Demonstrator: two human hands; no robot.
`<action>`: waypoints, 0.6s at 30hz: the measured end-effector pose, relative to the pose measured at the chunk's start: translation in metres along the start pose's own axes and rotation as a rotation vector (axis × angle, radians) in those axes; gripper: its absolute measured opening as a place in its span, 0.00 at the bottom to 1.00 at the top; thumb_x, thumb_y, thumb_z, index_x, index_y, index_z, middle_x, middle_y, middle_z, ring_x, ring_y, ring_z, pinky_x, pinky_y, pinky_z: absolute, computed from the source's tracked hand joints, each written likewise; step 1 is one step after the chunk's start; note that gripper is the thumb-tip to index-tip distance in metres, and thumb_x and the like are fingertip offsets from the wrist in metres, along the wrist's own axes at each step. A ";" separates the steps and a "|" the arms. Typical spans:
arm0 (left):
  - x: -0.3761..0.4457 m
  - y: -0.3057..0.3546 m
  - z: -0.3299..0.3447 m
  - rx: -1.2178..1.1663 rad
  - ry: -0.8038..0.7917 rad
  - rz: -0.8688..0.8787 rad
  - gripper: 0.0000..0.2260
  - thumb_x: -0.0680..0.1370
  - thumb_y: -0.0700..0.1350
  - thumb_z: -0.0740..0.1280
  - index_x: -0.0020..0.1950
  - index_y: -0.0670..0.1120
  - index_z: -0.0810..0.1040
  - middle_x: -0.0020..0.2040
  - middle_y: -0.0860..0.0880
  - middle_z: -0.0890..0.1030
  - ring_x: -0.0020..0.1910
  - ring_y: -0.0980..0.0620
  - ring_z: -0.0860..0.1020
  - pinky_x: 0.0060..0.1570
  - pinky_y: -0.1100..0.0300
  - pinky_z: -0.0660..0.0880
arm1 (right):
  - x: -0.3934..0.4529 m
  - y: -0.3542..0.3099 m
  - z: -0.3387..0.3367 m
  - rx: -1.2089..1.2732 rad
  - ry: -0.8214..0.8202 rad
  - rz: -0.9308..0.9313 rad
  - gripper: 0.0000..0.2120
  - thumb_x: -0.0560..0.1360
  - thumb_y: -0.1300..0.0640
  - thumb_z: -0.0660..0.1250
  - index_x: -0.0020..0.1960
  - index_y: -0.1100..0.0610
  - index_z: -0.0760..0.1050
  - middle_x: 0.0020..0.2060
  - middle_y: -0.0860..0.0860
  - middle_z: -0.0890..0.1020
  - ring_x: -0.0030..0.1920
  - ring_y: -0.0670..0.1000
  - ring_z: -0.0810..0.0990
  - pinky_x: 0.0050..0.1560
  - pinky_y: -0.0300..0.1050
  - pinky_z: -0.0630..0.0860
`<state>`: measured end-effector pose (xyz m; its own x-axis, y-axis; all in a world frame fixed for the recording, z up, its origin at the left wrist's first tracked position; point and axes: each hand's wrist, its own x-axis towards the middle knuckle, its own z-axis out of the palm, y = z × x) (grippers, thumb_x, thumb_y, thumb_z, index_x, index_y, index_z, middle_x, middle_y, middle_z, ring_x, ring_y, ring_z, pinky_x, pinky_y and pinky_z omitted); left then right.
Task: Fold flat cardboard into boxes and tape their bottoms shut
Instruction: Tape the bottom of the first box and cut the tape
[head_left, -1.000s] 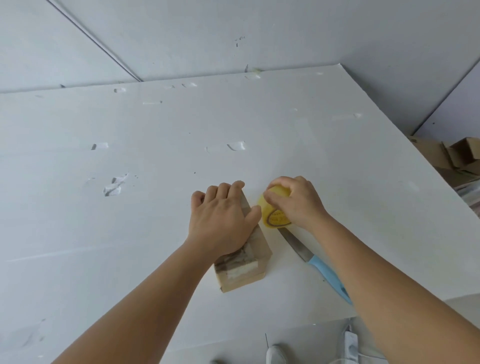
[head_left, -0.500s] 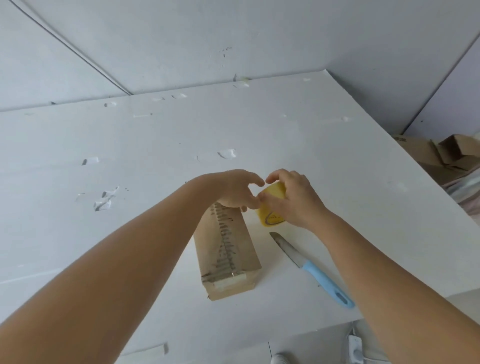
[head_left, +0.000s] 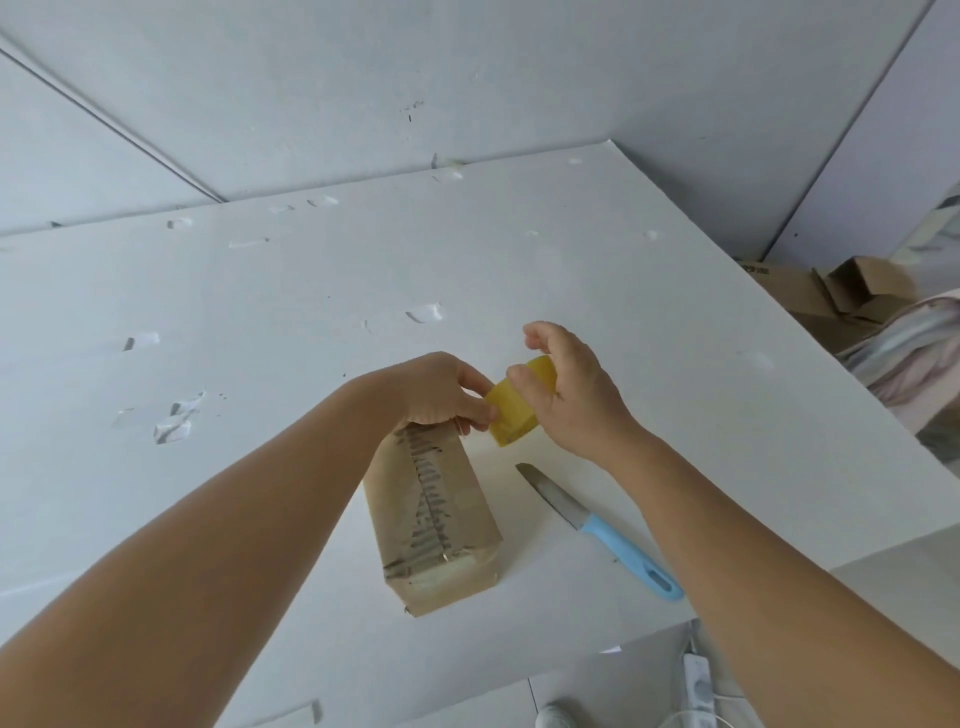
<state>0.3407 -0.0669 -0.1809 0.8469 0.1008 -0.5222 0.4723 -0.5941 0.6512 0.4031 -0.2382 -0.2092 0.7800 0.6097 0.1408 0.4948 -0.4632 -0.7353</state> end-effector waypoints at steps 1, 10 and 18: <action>0.001 -0.001 0.001 -0.023 0.027 0.002 0.04 0.74 0.48 0.71 0.46 0.58 0.84 0.35 0.56 0.84 0.32 0.63 0.79 0.30 0.68 0.73 | -0.004 0.001 0.002 -0.005 0.003 0.012 0.25 0.79 0.47 0.59 0.72 0.54 0.60 0.67 0.49 0.69 0.68 0.49 0.65 0.61 0.41 0.63; -0.002 -0.005 0.007 -0.123 0.147 0.013 0.05 0.71 0.47 0.73 0.43 0.58 0.85 0.38 0.54 0.85 0.32 0.58 0.78 0.36 0.64 0.74 | -0.052 0.033 0.019 -0.163 -0.035 0.348 0.37 0.75 0.40 0.62 0.75 0.58 0.54 0.71 0.55 0.65 0.71 0.57 0.61 0.66 0.50 0.63; -0.007 -0.004 0.012 -0.187 0.218 0.022 0.06 0.71 0.44 0.73 0.43 0.56 0.84 0.34 0.55 0.84 0.32 0.59 0.77 0.36 0.65 0.73 | -0.083 0.051 0.024 -0.457 -0.224 0.459 0.09 0.76 0.54 0.62 0.54 0.56 0.72 0.50 0.53 0.77 0.48 0.54 0.73 0.44 0.44 0.69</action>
<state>0.3299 -0.0750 -0.1866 0.8804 0.2707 -0.3894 0.4731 -0.4429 0.7616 0.3547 -0.2966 -0.2748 0.8759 0.3819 -0.2950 0.2831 -0.9017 -0.3268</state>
